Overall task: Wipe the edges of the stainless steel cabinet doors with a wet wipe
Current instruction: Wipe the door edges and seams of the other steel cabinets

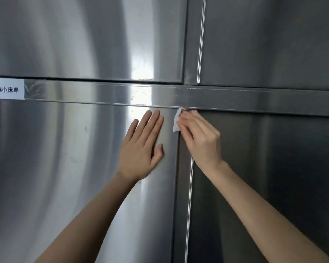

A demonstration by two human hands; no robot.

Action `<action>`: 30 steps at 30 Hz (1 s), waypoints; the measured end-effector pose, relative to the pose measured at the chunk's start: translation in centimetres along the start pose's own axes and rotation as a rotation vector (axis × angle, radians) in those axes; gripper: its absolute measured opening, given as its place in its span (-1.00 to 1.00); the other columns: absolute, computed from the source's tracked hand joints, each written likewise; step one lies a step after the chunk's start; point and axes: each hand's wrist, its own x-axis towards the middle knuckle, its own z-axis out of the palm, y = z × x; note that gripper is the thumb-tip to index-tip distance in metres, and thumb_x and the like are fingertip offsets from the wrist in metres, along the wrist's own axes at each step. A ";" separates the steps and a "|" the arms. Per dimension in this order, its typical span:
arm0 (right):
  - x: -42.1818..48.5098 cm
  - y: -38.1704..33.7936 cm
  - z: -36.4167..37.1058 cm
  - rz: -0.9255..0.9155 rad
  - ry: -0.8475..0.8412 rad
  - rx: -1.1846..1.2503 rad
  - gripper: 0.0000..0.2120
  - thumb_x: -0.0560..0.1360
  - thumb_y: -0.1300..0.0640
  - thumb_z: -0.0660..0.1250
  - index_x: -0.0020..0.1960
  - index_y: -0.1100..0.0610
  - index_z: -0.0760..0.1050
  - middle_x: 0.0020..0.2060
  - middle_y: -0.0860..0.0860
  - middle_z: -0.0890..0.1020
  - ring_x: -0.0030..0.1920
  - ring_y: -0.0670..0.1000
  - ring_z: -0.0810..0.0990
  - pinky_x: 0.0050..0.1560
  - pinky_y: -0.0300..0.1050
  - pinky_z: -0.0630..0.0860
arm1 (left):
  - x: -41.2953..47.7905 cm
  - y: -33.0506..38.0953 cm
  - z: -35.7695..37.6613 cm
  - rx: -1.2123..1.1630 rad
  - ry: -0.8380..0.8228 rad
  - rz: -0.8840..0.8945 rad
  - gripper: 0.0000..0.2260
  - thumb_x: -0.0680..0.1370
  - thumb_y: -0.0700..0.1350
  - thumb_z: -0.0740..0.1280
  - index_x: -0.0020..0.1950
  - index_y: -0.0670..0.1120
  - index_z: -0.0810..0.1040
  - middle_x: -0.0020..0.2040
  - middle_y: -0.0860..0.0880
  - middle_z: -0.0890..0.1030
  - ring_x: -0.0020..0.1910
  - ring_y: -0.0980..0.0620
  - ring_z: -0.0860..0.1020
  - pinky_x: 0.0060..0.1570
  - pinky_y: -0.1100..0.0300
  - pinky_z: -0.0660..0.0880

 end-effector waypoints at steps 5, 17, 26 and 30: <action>-2.7 -0.8 -0.2 0.026 0.002 -0.064 -0.93 0.45 0.39 0.40 -0.21 0.35 0.59 -0.23 0.15 0.66 -0.15 0.09 0.67 0.11 0.05 0.57 | 0.0 0.2 -0.2 -0.007 -0.026 -0.004 -0.48 0.59 -0.03 0.08 0.55 -0.14 0.20 0.55 -0.09 0.21 0.56 -0.05 0.13 0.51 -0.03 0.10; -6.4 -1.6 -1.6 -0.032 -0.143 -0.020 -0.92 0.47 0.38 0.38 -0.18 0.35 0.62 -0.19 0.17 0.67 -0.09 0.09 0.67 0.09 0.06 0.57 | -0.1 -0.1 -0.1 0.009 -0.054 0.015 -0.48 0.60 -0.06 0.06 0.55 -0.18 0.19 0.55 -0.14 0.21 0.55 -0.10 0.13 0.48 -0.12 0.16; -4.7 -1.3 -2.0 -0.026 -0.154 0.023 -0.95 0.46 0.38 0.39 -0.14 0.33 0.63 -0.18 0.15 0.68 -0.10 0.09 0.67 0.16 0.04 0.54 | -0.1 0.7 -0.9 0.029 -0.106 0.005 -0.46 0.56 -0.10 0.07 0.54 -0.21 0.20 0.54 -0.18 0.22 0.54 -0.14 0.15 0.50 -0.10 0.11; -11.1 -3.8 -4.1 -0.037 -0.269 0.070 -0.97 0.43 0.39 0.43 -0.14 0.32 0.64 -0.17 0.15 0.68 -0.07 0.09 0.66 0.14 0.01 0.55 | 0.0 0.9 -1.2 0.056 -0.124 0.014 -0.47 0.58 -0.11 0.06 0.56 -0.20 0.14 0.56 -0.16 0.18 0.55 -0.14 0.11 0.52 -0.06 0.07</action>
